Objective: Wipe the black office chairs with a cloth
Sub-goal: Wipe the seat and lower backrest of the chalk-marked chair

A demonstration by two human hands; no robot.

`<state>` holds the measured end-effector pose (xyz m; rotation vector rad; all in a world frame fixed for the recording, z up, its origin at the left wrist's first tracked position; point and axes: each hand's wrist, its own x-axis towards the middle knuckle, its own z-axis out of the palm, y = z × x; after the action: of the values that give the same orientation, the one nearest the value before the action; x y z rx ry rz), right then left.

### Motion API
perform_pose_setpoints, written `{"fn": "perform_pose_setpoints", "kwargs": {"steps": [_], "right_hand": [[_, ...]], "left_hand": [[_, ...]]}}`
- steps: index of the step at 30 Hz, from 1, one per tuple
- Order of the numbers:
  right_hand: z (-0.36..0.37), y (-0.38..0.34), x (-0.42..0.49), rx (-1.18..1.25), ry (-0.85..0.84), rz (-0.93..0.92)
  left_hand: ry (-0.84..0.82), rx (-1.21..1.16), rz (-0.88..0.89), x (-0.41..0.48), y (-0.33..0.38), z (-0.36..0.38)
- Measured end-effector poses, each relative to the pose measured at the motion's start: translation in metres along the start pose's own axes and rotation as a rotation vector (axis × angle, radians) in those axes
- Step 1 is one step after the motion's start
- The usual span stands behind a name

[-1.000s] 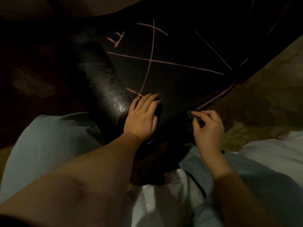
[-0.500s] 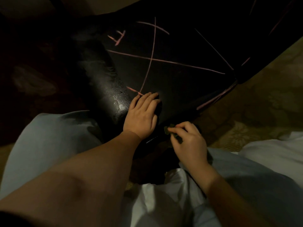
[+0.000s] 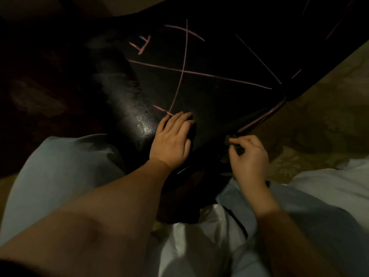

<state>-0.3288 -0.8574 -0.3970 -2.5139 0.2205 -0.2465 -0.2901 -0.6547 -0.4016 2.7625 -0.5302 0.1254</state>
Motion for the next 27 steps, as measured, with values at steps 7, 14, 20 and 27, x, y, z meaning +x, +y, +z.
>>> {"fn": "perform_pose_setpoints", "kwargs": {"steps": [7, 14, 20, 27], "right_hand": [[0.005, -0.036, -0.040, -0.018, -0.230, -0.192], [-0.004, -0.036, -0.042, 0.004, -0.303, -0.136], [-0.005, -0.020, -0.013, 0.038, -0.060, 0.180], [0.011, -0.047, -0.045, -0.020, -0.154, 0.094]], "left_hand": [[-0.036, -0.025, -0.020, 0.000, 0.001, -0.004], [-0.135, -0.329, -0.112, 0.008, -0.001, -0.035], [-0.321, -0.062, -0.167, -0.018, -0.024, -0.072], [-0.509, -0.025, -0.286, -0.080, -0.016, -0.081]]}}
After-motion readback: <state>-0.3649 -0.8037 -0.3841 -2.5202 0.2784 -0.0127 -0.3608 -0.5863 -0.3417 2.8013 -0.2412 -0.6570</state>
